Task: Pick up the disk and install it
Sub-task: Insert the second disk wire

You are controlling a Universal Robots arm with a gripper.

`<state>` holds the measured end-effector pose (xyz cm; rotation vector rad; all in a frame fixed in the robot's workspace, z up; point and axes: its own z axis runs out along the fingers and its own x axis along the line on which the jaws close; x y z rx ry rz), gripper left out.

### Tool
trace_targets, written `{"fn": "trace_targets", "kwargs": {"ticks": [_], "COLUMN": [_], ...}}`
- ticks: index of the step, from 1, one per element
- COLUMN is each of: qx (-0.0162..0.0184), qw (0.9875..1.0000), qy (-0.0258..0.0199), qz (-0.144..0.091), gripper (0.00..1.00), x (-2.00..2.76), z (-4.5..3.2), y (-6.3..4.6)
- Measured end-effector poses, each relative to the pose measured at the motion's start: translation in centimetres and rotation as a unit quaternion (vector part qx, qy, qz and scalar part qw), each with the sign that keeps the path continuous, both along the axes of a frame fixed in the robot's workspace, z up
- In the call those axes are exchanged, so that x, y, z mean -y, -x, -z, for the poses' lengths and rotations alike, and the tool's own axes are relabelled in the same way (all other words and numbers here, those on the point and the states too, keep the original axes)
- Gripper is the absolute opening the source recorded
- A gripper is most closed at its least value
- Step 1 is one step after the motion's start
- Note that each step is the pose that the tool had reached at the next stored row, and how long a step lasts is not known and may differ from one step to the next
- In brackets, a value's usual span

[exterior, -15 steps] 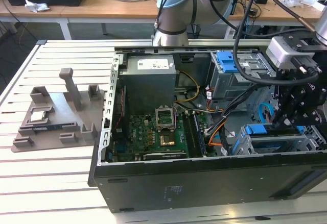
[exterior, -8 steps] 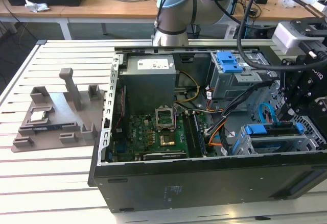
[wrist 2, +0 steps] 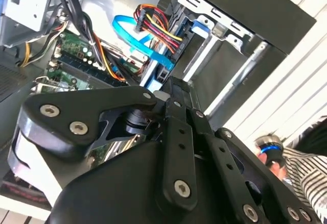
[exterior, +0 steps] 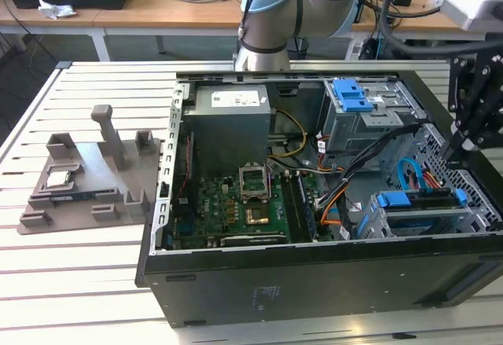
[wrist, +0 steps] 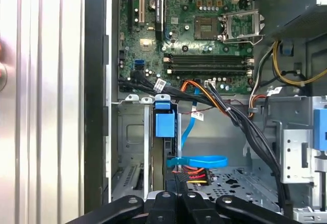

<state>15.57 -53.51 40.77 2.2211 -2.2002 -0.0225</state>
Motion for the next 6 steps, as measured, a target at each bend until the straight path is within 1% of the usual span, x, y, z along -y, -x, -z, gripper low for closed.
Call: {"fn": "trace_targets", "kwargs": {"ticks": [2,6], "qx": [0.0,0.0], "qw": [1.0,1.0], "qy": [-0.0001,-0.0001], "qz": [0.0,0.0], "gripper": [0.11,0.11], "x": [0.0,0.0], "z": [-0.25,-0.33], "y": [0.0,0.0]}}
